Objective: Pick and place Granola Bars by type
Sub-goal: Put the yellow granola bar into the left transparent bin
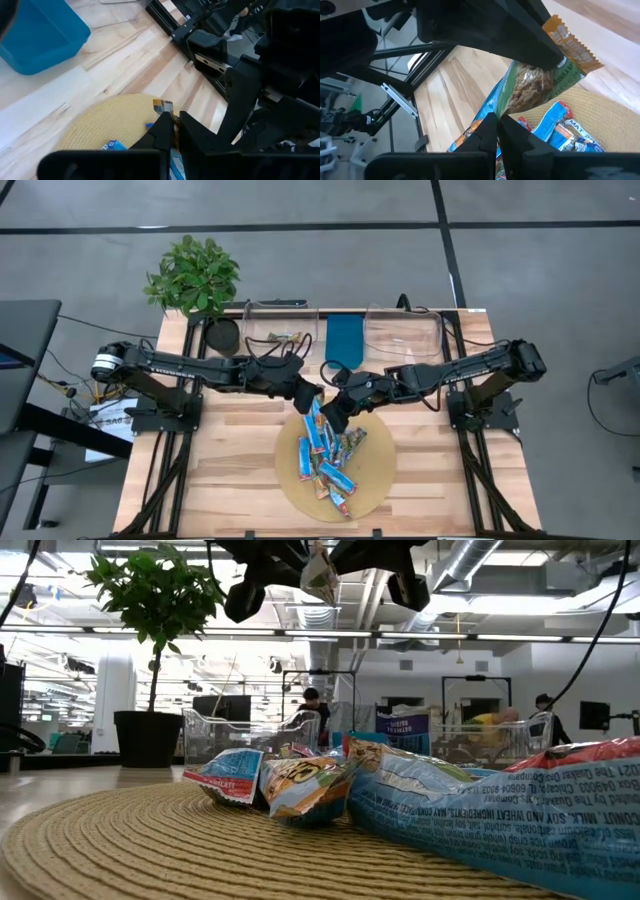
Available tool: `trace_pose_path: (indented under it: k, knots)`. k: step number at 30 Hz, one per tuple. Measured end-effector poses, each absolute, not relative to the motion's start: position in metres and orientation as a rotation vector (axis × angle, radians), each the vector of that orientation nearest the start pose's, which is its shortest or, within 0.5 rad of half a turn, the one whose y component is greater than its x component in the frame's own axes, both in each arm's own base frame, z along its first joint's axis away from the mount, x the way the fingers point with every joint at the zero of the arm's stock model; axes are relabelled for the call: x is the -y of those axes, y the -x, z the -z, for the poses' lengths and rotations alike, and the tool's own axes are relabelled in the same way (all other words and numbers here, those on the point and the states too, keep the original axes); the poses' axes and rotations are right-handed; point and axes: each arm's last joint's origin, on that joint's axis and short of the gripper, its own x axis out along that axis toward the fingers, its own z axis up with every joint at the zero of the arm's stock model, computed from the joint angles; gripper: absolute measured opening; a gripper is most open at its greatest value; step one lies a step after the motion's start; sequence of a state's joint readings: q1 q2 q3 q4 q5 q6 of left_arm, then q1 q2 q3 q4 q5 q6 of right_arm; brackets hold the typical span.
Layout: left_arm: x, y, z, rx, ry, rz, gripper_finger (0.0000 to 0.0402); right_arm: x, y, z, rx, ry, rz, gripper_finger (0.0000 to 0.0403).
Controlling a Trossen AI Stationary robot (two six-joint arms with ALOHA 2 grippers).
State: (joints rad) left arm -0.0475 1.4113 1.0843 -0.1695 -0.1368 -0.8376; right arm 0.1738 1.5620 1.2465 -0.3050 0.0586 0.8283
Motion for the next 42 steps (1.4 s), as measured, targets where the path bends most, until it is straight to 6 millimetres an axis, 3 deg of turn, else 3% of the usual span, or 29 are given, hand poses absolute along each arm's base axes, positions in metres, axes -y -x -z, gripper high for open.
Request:
trace_pose_path:
  k: [5,11,19,27,32,42]
  knots:
    - [0.01,-0.312,-0.293,-0.461,0.749,-0.32,0.0003,-0.056,-0.343,-0.292,-0.617,-0.704,0.155,0.0023]
    - [0.004,-0.305,-0.284,-0.529,0.661,-0.446,0.0002,-0.046,-0.342,-0.29,-0.652,-0.693,0.181,0.0106]
    - [-0.041,-0.297,-0.283,-0.475,0.438,-0.79,0.0001,-0.043,-0.331,-0.288,-0.748,-0.692,0.205,0.0179]
    - [-0.099,-0.286,-0.307,-0.421,0.156,-1.089,0.0,-0.044,-0.321,-0.29,-0.797,-0.658,0.209,0.0182]
    - [-0.127,-0.281,-0.327,-0.415,0.025,-1.135,0.0011,-0.042,-0.318,-0.293,-0.798,-0.623,0.208,0.017]
    - [-0.135,-0.273,-0.321,-0.543,-0.008,-1.122,0.0075,-0.029,-0.303,-0.304,-0.741,-0.402,0.406,0.0151]
